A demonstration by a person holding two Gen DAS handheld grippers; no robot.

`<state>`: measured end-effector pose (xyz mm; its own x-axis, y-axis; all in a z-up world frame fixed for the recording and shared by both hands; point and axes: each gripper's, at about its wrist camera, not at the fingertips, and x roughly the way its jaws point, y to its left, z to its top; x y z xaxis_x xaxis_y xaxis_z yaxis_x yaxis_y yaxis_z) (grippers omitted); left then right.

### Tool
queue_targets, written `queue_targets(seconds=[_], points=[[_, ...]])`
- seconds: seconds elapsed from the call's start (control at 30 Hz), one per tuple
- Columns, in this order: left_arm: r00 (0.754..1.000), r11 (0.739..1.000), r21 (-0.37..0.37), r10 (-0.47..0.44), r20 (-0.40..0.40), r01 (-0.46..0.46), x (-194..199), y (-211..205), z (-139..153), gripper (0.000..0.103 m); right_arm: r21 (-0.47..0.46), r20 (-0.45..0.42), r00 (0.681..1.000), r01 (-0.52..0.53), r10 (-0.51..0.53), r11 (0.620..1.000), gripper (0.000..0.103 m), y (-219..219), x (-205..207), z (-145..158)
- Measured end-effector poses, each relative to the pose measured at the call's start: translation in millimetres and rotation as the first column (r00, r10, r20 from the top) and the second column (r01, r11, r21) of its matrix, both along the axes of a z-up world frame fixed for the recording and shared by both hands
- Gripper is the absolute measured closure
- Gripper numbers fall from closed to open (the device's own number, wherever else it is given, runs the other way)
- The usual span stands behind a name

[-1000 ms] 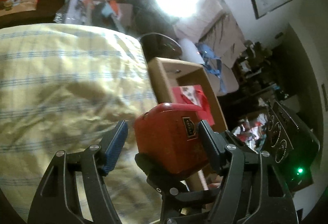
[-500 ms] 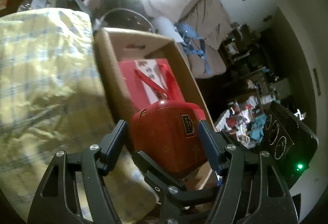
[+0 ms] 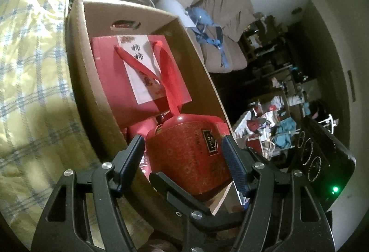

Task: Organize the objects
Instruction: 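Lower the tin into the cardboard box and open the right gripper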

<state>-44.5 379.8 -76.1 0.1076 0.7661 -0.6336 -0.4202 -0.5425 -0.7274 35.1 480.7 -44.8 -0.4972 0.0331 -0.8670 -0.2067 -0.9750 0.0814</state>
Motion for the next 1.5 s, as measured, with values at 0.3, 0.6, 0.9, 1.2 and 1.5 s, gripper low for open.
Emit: queue_targets(seconds=[0.3, 0.6, 0.9, 1.2, 1.5], points=[[1.000, 1.000, -0.020, 0.010, 0.011, -0.010, -0.4, -1.9, -11.0, 0.037, -0.023, 0.029, 0.999, 0.034, -0.033, 0.999, 0.011, 19.1, 5.8, -21.3], [0.999, 0.998, -0.046, 0.034, -0.013, -0.035, -7.3, -19.0, -9.5, 0.037, -0.058, 0.044, 0.998, 0.056, -0.054, 0.997, 0.011, 24.8, -2.6, -47.3], [0.998, 0.996, -0.071, 0.048, -0.034, -0.050, -7.8, -35.5, -5.7, 0.027, 0.007, 0.091, 0.993, 0.079, -0.079, 0.997, 0.010, 23.4, -20.1, -53.6], [0.995, 0.991, -0.108, 0.067, -0.079, -0.076, -10.4, -63.0, 4.9, 0.017, 0.002, 0.044, 0.993, 0.105, -0.105, 0.994, 0.006, 18.7, -18.0, -37.5], [0.987, 0.984, -0.121, 0.115, -0.109, -0.128, -20.1, -104.1, 16.8, 0.014, 0.042, -0.034, 0.998, 0.059, -0.057, 0.997, 0.006, -13.5, -21.9, -6.7]])
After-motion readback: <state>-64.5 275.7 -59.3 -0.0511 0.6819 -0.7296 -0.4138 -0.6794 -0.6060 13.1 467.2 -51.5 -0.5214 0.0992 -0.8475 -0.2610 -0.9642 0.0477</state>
